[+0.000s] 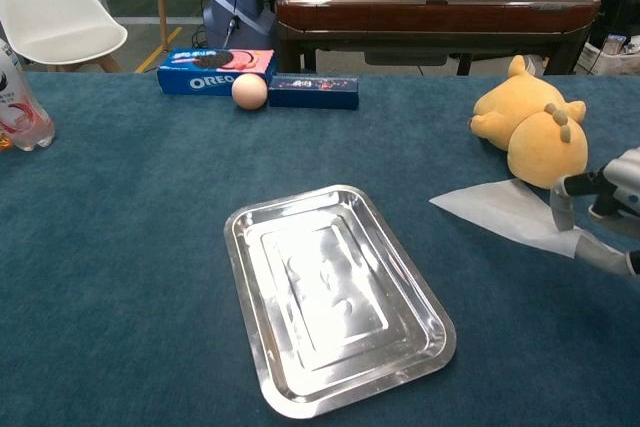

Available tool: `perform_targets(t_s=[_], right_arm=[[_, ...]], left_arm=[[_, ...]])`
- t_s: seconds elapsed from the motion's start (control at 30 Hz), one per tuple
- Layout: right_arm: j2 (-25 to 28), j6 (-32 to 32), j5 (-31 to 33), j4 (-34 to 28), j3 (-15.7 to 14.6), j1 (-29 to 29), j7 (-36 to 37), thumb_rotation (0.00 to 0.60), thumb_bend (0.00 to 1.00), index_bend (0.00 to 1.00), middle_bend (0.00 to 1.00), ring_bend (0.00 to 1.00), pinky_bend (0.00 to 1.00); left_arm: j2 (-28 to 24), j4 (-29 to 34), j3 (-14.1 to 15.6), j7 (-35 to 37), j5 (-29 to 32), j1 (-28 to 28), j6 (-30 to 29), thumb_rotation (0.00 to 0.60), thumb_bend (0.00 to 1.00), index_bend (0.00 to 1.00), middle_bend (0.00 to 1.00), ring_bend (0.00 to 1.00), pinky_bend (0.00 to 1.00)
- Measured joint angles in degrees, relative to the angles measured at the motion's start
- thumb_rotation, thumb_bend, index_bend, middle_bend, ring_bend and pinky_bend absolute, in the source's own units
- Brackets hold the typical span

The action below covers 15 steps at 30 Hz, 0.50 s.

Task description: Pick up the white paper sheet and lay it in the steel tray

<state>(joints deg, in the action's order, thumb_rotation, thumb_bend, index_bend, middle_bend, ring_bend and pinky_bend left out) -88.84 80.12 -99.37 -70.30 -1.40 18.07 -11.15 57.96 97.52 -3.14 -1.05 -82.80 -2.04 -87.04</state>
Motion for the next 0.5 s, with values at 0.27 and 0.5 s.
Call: perform_targets(t_s=[0.27, 0.5], right_arm=[[2.5, -0.8, -0.1, -7.1, 2.9, 2.7, -5.5, 0.600, 0.49, 0.60, 1.00, 1.00, 1.00], [2.9, -4.1, 0.7, -10.3, 5.3, 6.0, -9.5, 0.600, 0.49, 0.60, 1.00, 1.00, 1.00]], left_arm=[[-0.1, -0.1, -0.1, -0.2, 0.2, 0.1, -0.1, 0.600, 0.35, 0.39, 0.35, 0.24, 0.38], [-0.1, -0.1, -0.1, -0.2, 0.2, 0.1, -0.1, 0.600, 0.35, 0.39, 0.35, 0.24, 0.38]])
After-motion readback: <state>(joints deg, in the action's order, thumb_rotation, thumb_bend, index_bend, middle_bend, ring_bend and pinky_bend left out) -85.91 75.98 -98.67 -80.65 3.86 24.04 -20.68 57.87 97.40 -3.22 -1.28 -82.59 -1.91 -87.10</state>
